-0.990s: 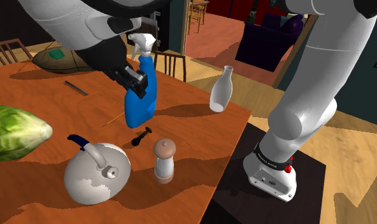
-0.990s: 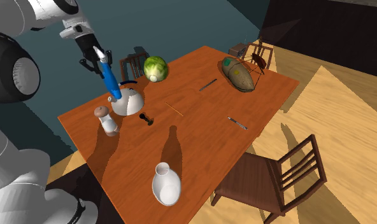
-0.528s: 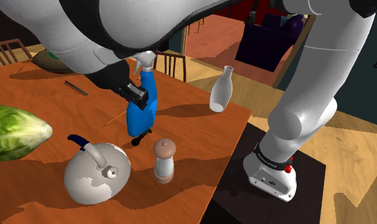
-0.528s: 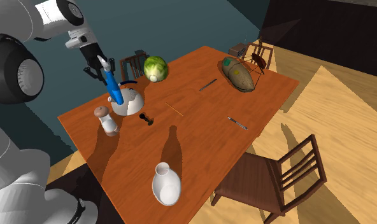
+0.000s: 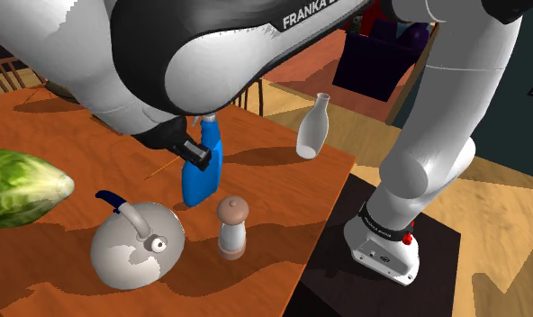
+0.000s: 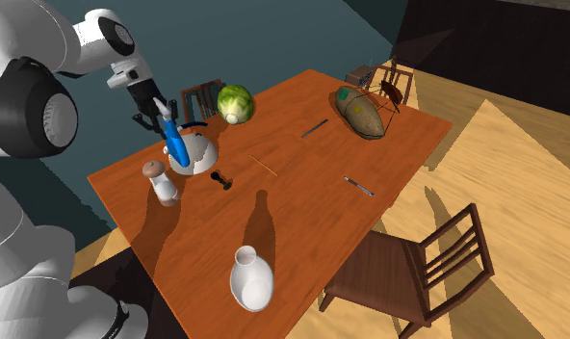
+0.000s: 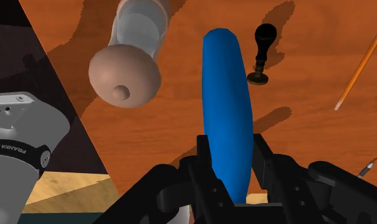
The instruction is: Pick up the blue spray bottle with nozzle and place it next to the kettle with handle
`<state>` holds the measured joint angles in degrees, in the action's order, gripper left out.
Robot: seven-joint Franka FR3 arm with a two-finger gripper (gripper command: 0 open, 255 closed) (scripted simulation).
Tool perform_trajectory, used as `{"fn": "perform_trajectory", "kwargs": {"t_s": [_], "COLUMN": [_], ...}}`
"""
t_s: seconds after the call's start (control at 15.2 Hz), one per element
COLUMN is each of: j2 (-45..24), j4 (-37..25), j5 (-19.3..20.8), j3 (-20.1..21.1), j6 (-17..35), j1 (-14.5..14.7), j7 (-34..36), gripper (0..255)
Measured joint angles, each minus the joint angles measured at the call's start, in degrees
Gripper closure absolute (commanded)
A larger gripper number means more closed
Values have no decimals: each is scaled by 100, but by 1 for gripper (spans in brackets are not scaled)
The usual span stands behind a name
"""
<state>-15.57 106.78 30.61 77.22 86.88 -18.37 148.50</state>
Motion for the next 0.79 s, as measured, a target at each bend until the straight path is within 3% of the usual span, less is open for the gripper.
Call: {"fn": "perform_trajectory", "kwargs": {"t_s": [0.79], "j2": [-553], "j4": [506], "j5": [486], "j3": [-476], "j6": [596], "j1": [445], "j7": [523], "gripper": [255]}}
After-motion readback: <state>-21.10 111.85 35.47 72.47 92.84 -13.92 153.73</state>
